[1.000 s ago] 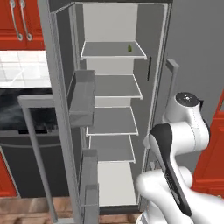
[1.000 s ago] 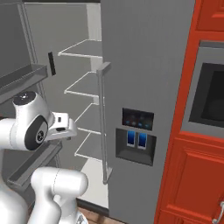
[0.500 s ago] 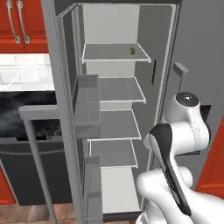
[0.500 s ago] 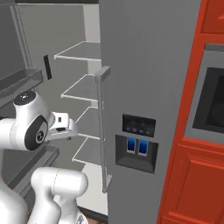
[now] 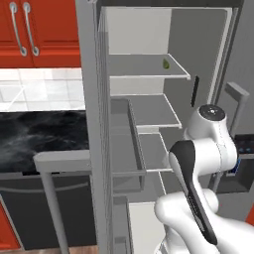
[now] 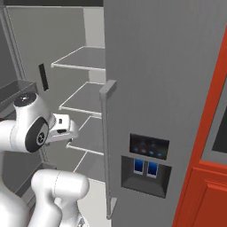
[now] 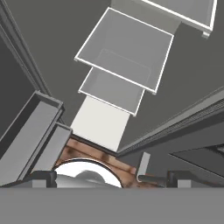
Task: Grab the lemon and lemon wedge from the fridge, place them in the blender, close the lid, and turn on the blender to create a marinade.
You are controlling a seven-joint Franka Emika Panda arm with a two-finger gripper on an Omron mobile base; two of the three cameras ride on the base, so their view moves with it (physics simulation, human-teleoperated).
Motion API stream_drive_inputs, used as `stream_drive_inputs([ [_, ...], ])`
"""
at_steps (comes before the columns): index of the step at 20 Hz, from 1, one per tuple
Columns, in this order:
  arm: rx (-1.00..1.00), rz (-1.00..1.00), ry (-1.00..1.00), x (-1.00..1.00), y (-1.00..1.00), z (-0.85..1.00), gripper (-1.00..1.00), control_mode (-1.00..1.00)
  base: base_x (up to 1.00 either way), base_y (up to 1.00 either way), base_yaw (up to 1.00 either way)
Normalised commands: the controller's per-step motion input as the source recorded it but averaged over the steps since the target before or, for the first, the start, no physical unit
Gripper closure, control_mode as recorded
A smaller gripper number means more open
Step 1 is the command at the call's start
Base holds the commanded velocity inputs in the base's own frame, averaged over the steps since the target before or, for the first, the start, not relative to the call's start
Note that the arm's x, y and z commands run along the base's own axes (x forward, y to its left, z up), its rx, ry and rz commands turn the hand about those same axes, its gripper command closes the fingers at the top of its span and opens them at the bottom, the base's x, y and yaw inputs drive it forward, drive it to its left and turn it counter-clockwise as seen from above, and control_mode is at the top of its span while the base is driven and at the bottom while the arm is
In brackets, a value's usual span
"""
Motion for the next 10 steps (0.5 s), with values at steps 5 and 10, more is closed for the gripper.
stream_drive_inputs([
  [5,0.00,0.00,0.00,0.00,0.00,0.00,-1.00,1.00,0.31,0.00,-0.02],
  [10,0.00,0.00,0.00,0.00,0.00,0.00,-1.00,1.00,0.26,0.00,-0.02],
])
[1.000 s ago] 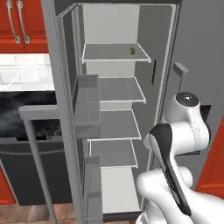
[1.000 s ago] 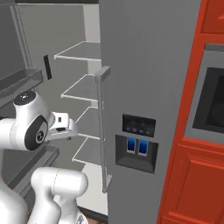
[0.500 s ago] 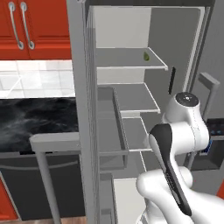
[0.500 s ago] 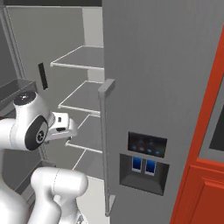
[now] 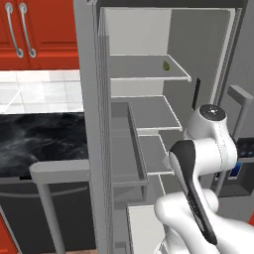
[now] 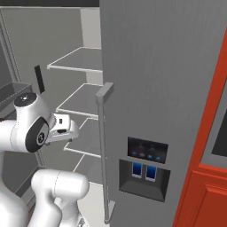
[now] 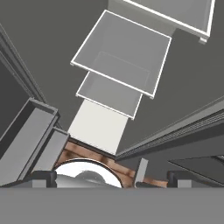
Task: Grab the lemon and lemon wedge from the fridge, place them in the blender, close the lid, and turn on the blender to create a marinade.
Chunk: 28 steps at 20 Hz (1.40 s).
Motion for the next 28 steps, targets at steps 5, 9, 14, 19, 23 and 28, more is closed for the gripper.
stream_drive_inputs([
  [5,0.02,-0.02,0.00,0.01,0.01,0.04,-1.00,-1.00,0.04,0.07,-0.04],
  [9,0.08,-0.10,-0.10,0.36,0.00,0.64,-1.00,-1.00,0.00,0.00,0.00],
  [14,0.02,-0.24,-0.15,0.59,0.00,0.64,-1.00,-1.00,0.00,0.00,0.00],
  [19,0.00,-0.24,-0.11,0.42,0.00,0.54,-1.00,-1.00,0.00,0.00,0.00],
  [23,0.01,-0.18,-0.08,0.22,-0.12,0.37,-1.00,-1.00,0.00,0.00,0.00],
  [28,0.04,-0.05,-0.12,0.03,-0.26,0.45,-1.00,-1.00,0.00,0.00,0.00],
])
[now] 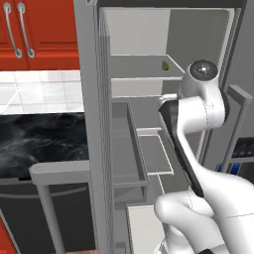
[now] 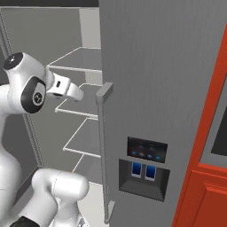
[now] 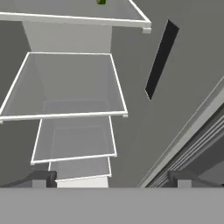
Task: Grab the lemon and lemon wedge from the fridge, place them in the blender, close the lid, and turn on the blender to create a marinade.
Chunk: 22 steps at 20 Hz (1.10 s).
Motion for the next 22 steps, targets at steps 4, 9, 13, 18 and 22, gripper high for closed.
stream_drive_inputs([
  [4,0.06,0.00,-0.13,0.00,-0.40,0.62,-1.00,-1.00,0.00,0.00,0.00],
  [9,0.02,-0.03,-0.06,0.14,-0.11,0.62,-1.00,-1.00,0.00,0.00,0.00],
  [13,0.00,0.00,0.00,0.50,0.00,0.52,-1.00,-1.00,0.00,0.00,0.00],
  [18,0.00,0.00,-0.01,0.51,0.01,0.21,-1.00,-1.00,0.00,0.00,0.00],
  [22,0.00,0.00,0.00,0.38,0.00,-0.03,-1.00,-1.00,0.00,0.00,0.00],
])
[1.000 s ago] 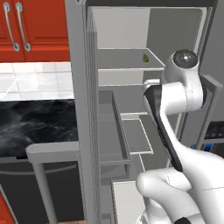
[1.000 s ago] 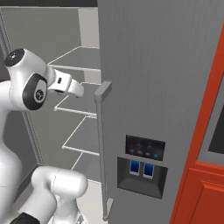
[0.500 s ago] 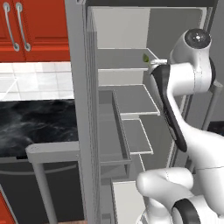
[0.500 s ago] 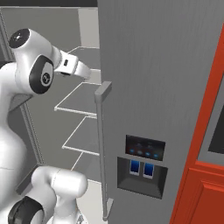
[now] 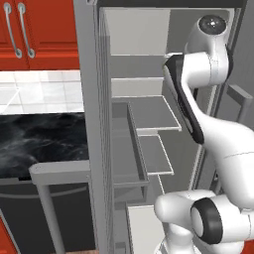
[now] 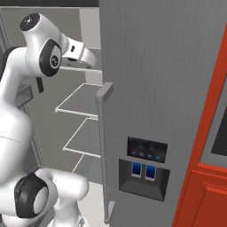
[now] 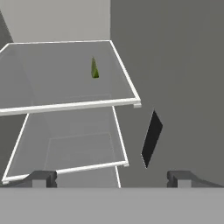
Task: Grab the lemon and lemon wedge from the fridge, place them in the blender, close the lid, and turn on the blender to create a marinade.
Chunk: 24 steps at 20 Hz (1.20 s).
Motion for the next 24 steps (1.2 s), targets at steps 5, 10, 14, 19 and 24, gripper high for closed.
stream_drive_inputs([
  [5,0.00,0.00,0.02,0.52,0.00,-0.20,-1.00,-1.00,0.00,0.00,0.00],
  [10,0.00,0.00,0.02,0.56,0.00,-0.20,-1.00,-1.00,0.00,0.00,0.00],
  [14,0.00,0.00,0.00,0.52,0.00,-0.19,-1.00,-1.00,0.00,0.00,0.00],
  [19,0.00,0.00,0.00,0.38,-0.12,-0.06,-1.00,-1.00,0.00,0.00,0.00],
  [24,0.00,0.00,0.00,0.41,-0.11,0.00,-1.00,-1.00,0.00,0.00,0.00],
])
